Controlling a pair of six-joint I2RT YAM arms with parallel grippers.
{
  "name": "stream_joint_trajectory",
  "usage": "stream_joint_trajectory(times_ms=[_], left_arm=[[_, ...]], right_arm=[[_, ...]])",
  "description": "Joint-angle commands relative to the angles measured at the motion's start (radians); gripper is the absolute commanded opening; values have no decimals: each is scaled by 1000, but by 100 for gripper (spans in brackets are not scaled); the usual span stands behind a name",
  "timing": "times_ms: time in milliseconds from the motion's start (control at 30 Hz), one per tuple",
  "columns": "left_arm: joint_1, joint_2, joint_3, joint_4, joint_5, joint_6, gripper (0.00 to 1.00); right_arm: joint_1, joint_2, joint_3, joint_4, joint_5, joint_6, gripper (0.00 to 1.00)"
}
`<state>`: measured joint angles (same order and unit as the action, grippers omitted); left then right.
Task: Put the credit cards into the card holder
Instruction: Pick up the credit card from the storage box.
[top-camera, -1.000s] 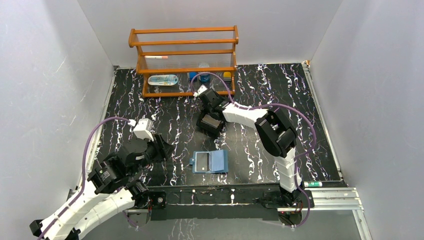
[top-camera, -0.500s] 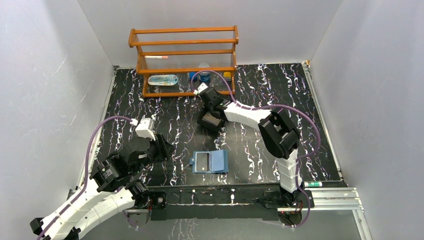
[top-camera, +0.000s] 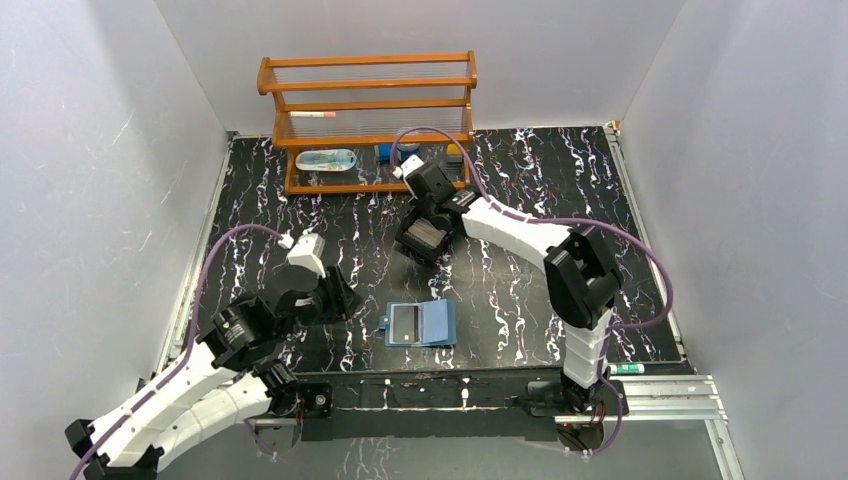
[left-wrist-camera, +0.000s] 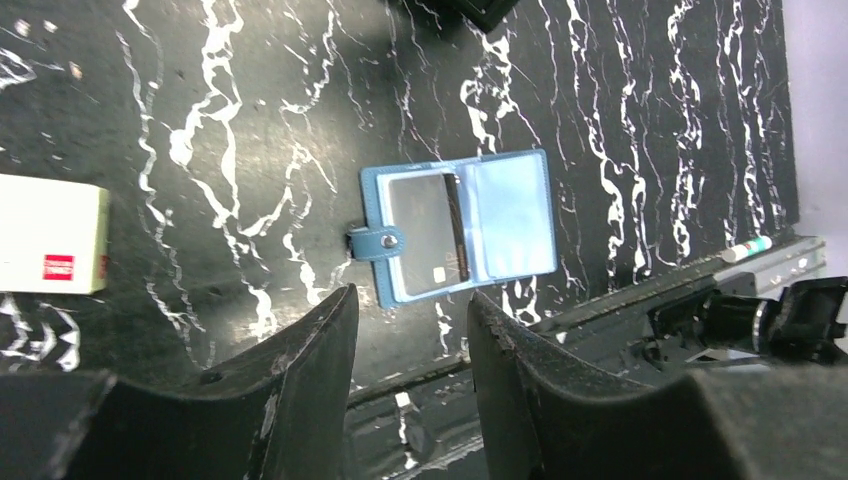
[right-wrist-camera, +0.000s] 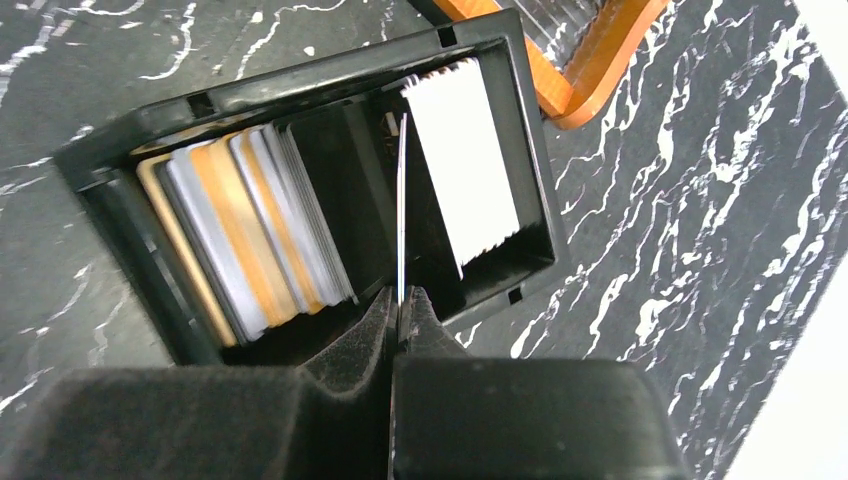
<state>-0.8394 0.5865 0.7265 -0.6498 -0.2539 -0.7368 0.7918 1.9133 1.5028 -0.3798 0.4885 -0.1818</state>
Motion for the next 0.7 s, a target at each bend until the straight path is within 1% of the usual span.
stream_joint_trajectory(times_ms=[0, 167, 267, 400, 467, 533, 567, 667], left_arm=[[-1, 46, 12, 57, 109, -89, 43], [-1, 58, 12, 157, 201, -176, 43], [-1, 57, 13, 210, 225, -227, 43], [-1, 47, 1, 337, 275, -289, 42], [0, 41, 3, 386, 285, -318, 42], [-1, 32, 5, 424, 280, -336, 42], [-1, 25, 5, 441, 275, -338, 43], [-1, 15, 0, 487, 256, -327, 50]], right_arm=[[-3, -124, 61, -92, -105, 139, 0], [-4, -309, -63, -40, -278, 285, 0], [-3, -439, -172, 39, -444, 396, 0], [-3, -631, -402, 289, -666, 614, 0], [-4, -711, -518, 424, -751, 740, 0], [-3, -777, -644, 590, -813, 849, 0], [-4, -807, -690, 652, -831, 911, 0], [-3, -869, -786, 799, -881, 1017, 0]])
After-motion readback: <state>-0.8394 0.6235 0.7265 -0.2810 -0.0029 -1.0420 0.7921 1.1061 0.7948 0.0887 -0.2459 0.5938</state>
